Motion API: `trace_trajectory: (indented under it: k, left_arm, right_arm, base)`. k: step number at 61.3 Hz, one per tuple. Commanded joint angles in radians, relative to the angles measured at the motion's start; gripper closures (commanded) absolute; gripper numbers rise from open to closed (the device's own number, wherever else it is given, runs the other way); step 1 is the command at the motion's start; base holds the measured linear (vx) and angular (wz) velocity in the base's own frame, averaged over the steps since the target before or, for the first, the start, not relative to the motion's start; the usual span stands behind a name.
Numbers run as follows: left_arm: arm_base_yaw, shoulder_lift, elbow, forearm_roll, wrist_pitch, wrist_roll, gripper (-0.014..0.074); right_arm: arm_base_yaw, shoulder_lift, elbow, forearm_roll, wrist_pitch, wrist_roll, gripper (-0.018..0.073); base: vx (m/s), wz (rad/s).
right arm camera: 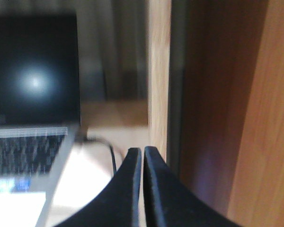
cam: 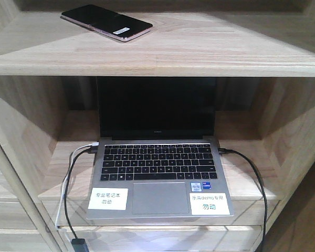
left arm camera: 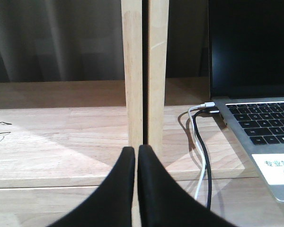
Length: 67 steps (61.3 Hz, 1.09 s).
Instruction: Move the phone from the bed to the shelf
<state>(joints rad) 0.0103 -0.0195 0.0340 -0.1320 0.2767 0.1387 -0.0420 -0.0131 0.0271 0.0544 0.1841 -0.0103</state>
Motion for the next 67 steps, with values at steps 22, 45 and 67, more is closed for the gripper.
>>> trace_trajectory:
  k: [22, 45, 67]
  left_arm:
    - [-0.003, -0.005, 0.002, -0.007, -0.073, -0.004, 0.0596]
    - [-0.003, -0.005, 0.002, -0.007, -0.073, -0.004, 0.0596]
    - [-0.003, -0.005, 0.002, -0.007, -0.073, -0.004, 0.0596]
  right_arm:
    - [-0.004, -0.005, 0.008, -0.014, -0.082, 0.003, 0.0568]
    - [-0.004, -0.005, 0.008, -0.014, -0.082, 0.003, 0.0568]
    - [-0.004, -0.005, 0.008, -0.014, -0.082, 0.003, 0.0568]
  base:
    - [0.00, 0.00]
    - [0.00, 0.00]
    - [0.00, 0.00]
